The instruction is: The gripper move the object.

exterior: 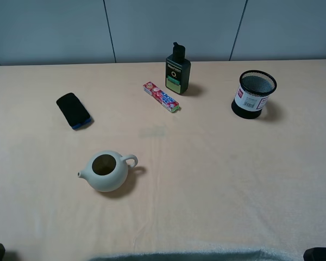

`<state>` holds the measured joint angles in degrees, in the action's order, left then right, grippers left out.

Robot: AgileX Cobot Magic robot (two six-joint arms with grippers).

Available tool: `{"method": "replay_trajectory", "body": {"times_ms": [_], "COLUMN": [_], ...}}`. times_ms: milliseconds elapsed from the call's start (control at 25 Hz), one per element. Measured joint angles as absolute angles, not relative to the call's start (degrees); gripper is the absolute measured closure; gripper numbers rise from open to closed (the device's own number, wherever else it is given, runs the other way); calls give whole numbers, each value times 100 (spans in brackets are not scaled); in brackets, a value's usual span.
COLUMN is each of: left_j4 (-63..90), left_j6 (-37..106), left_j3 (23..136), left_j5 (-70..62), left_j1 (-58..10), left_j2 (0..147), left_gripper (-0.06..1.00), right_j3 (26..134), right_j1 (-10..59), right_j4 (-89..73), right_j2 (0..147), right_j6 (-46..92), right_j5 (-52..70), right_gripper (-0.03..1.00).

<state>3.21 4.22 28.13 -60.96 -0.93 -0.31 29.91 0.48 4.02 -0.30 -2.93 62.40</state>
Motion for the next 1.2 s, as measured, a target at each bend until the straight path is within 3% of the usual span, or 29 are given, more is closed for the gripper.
{"method": "replay_trajectory", "body": {"times_ms": [680,1200], "left_j4": [321,321], "left_j6": [422,422], "left_j3": [2813,2813], "left_j5": [-6096,-6096], "left_j1": [-93,-93], "left_j2": [-31,-31], "left_gripper": [-5,-5], "right_j3": [2981,2820], "right_j1": [48,48], "right_j4": [292,184], "right_j2": [-30,-30], "right_j6": [-296,-296], "right_j5": [5643,5843], "right_gripper": [27,27]}}
